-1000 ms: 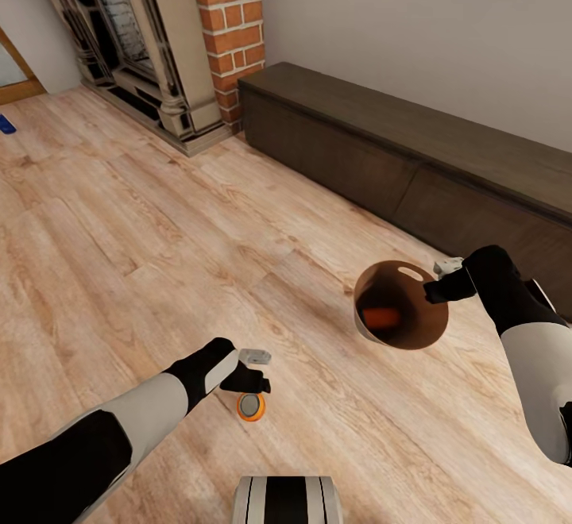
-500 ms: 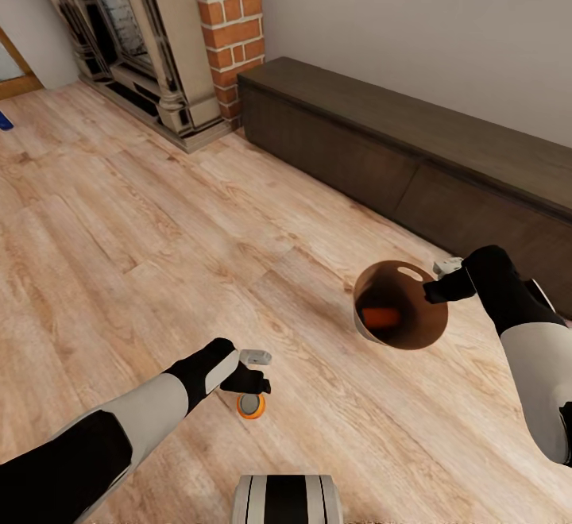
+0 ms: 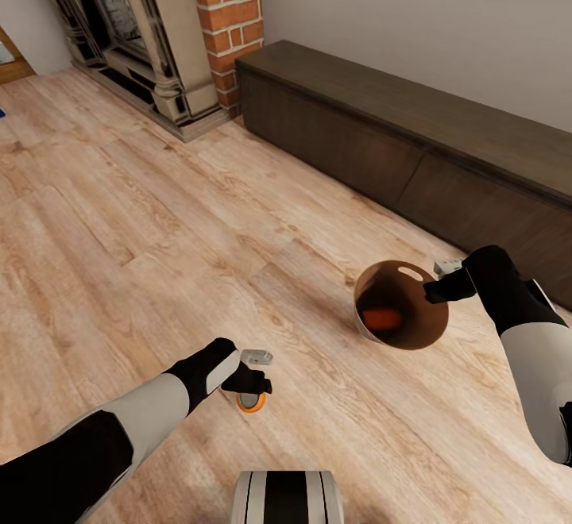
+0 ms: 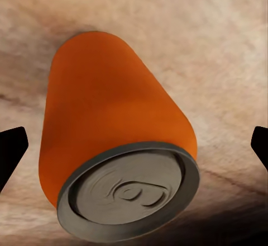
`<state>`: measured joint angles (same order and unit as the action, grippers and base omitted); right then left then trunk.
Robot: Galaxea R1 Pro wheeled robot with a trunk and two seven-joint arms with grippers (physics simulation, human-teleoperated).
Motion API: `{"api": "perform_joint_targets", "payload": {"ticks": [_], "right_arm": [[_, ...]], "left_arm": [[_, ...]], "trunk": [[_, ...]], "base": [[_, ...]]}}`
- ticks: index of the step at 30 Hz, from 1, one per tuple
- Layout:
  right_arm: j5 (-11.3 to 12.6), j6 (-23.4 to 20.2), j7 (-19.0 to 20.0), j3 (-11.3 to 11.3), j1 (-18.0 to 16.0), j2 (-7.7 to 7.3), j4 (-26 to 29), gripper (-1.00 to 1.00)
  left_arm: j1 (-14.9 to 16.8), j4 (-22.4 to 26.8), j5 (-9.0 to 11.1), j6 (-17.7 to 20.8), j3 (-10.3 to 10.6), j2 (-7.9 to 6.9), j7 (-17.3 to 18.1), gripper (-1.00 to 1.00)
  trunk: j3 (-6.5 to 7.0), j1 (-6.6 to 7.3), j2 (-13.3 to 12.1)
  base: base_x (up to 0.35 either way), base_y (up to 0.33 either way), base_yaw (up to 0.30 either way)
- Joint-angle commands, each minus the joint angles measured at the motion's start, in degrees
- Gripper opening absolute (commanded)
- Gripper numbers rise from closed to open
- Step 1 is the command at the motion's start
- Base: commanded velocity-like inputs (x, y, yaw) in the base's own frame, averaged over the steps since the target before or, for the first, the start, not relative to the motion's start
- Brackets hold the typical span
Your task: Put the three can of soda from the living room inside the tash can in the kitchen.
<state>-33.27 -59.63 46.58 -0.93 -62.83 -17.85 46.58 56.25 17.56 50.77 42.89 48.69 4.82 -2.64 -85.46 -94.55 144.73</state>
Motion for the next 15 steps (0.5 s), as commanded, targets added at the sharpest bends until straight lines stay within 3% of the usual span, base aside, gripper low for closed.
{"api": "perform_joint_targets", "payload": {"ticks": [1,15], "right_arm": [[0.9,-0.37,0.21,-0.03,-0.02,0.01,0.0,-1.0],[0.87,-0.37,0.19,-0.03,-0.02,0.07,0.0,-1.0]], "left_arm": [[0.0,0.0,0.01,0.0,0.0,0.0,0.0,1.0],[-0.15,-0.02,-0.01,-0.18,0.0,0.01,-0.06,1.0]], "trunk": [[0.0,0.01,0.0],[0.0,0.01,0.0]], "base": [[0.0,0.0,0.0],[0.0,0.0,0.0]]}}
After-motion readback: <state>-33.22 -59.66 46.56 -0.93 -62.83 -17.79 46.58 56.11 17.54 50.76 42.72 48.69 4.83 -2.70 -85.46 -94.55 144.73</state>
